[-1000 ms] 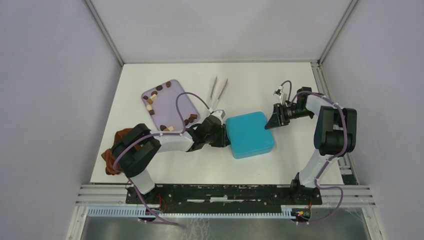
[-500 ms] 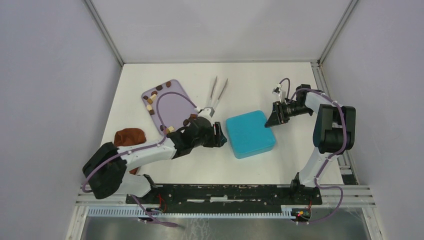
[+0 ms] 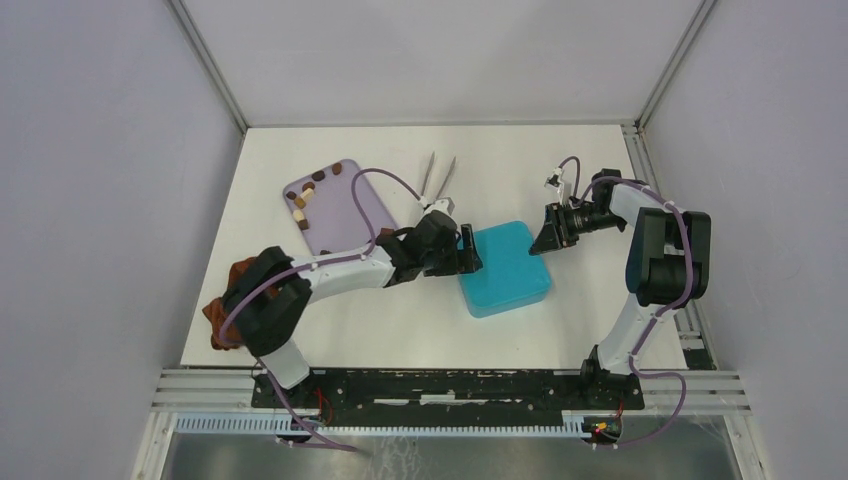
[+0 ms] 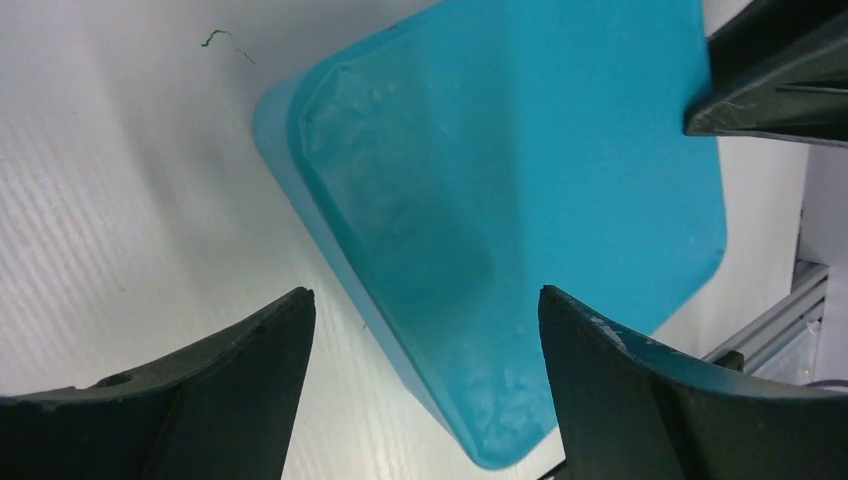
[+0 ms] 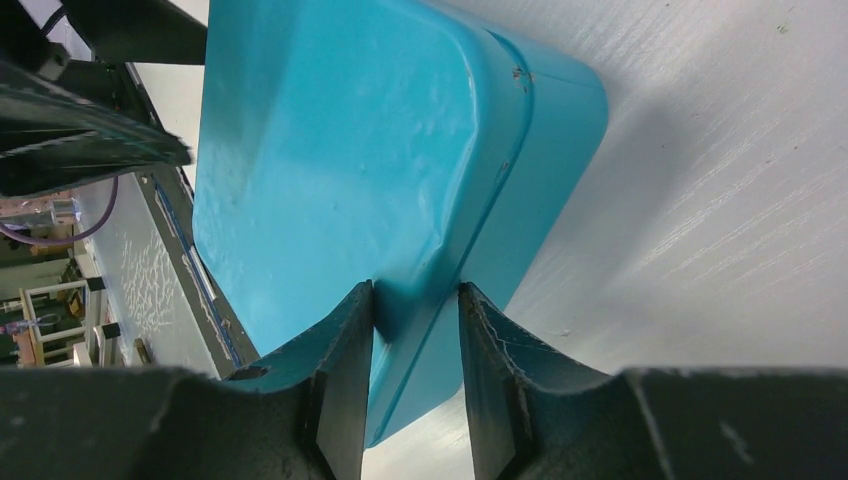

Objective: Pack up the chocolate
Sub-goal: Close the box lid on the packing box.

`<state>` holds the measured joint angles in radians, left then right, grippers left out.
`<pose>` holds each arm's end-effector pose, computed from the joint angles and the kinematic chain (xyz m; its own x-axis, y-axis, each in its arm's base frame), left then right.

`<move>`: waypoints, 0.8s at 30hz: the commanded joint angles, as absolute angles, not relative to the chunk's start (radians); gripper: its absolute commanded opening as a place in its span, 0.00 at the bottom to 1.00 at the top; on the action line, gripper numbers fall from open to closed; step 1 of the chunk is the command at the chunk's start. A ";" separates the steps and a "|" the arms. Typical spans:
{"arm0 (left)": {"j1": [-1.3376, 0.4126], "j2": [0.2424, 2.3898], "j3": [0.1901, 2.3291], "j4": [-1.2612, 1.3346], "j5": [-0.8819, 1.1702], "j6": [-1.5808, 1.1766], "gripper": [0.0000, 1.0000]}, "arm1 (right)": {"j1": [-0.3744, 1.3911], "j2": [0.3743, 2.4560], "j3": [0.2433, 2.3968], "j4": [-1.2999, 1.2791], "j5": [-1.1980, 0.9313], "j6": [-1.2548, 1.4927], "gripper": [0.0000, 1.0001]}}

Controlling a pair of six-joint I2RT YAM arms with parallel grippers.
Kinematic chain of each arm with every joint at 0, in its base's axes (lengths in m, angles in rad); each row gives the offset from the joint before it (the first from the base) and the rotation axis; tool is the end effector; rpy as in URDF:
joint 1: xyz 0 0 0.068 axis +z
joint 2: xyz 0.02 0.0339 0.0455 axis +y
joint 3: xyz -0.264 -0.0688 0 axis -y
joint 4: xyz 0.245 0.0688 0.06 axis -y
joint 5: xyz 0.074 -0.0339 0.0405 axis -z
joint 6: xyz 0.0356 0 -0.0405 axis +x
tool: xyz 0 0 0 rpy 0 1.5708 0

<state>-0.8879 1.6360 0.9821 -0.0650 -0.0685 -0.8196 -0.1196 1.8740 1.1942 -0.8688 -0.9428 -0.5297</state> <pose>0.2231 -0.2704 0.2034 -0.8255 -0.1407 -0.5466 0.2023 0.8303 -0.5192 0.3303 -0.0107 0.1632 -0.8830 -0.1929 -0.4279 -0.4564 0.5655 0.6869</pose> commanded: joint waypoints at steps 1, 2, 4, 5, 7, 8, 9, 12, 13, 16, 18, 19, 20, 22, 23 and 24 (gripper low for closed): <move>-0.886 1.732 1.085 -0.143 -0.090 -0.878 0.86 | -0.115 1.904 1.207 -0.773 -0.835 -0.594 0.41; -0.886 1.751 1.102 -0.164 -0.097 -0.879 0.85 | -0.115 1.903 1.210 -0.775 -0.839 -0.593 0.41; -0.887 1.781 1.115 -0.187 -0.105 -0.884 0.83 | -0.115 1.901 1.212 -0.774 -0.849 -0.594 0.41; -0.887 1.789 1.117 -0.192 -0.107 -0.888 0.82 | -0.114 1.900 1.213 -0.776 -0.855 -0.595 0.42; -0.887 1.802 1.116 -0.202 -0.114 -0.895 0.81 | -0.115 1.895 1.216 -0.777 -0.870 -0.603 0.43; -0.887 1.807 1.115 -0.206 -0.119 -0.898 0.79 | -0.115 1.891 1.216 -0.778 -0.878 -0.606 0.43; -0.887 1.810 1.115 -0.207 -0.120 -0.900 0.78 | -0.115 1.885 1.217 -0.777 -0.888 -0.612 0.44; -0.887 1.810 1.117 -0.209 -0.125 -0.898 0.78 | -0.115 1.867 1.223 -0.778 -0.911 -0.621 0.46; -0.887 1.808 1.119 -0.208 -0.124 -0.891 0.78 | -0.115 1.862 1.227 -0.777 -0.911 -0.622 0.46; -0.890 1.804 1.137 -0.209 -0.116 -0.849 0.80 | -0.116 1.855 1.237 -0.776 -0.908 -0.621 0.46; -0.890 1.806 1.161 -0.230 -0.123 -0.834 0.81 | -0.115 1.853 1.242 -0.778 -0.910 -0.624 0.47; -0.893 1.813 1.178 -0.260 -0.135 -0.830 0.81 | -0.115 1.852 1.245 -0.782 -0.915 -0.630 0.49; -0.896 1.820 1.198 -0.280 -0.145 -0.823 0.82 | -0.115 1.851 1.247 -0.784 -0.918 -0.632 0.51; -0.904 1.835 1.222 -0.298 -0.151 -0.818 0.82 | -0.115 1.847 1.256 -0.785 -0.923 -0.632 0.53; -0.907 1.837 1.225 -0.298 -0.150 -0.818 0.82 | -0.116 1.846 1.266 -0.787 -0.925 -0.632 0.54; -0.909 1.840 1.226 -0.298 -0.149 -0.816 0.82 | -0.116 1.844 1.277 -0.789 -0.926 -0.631 0.55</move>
<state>-0.8940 1.8149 1.1801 -0.2394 -0.1070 -0.8619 -0.1150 1.8732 1.2156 -0.8291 -0.9478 -0.5919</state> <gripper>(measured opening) 0.816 0.535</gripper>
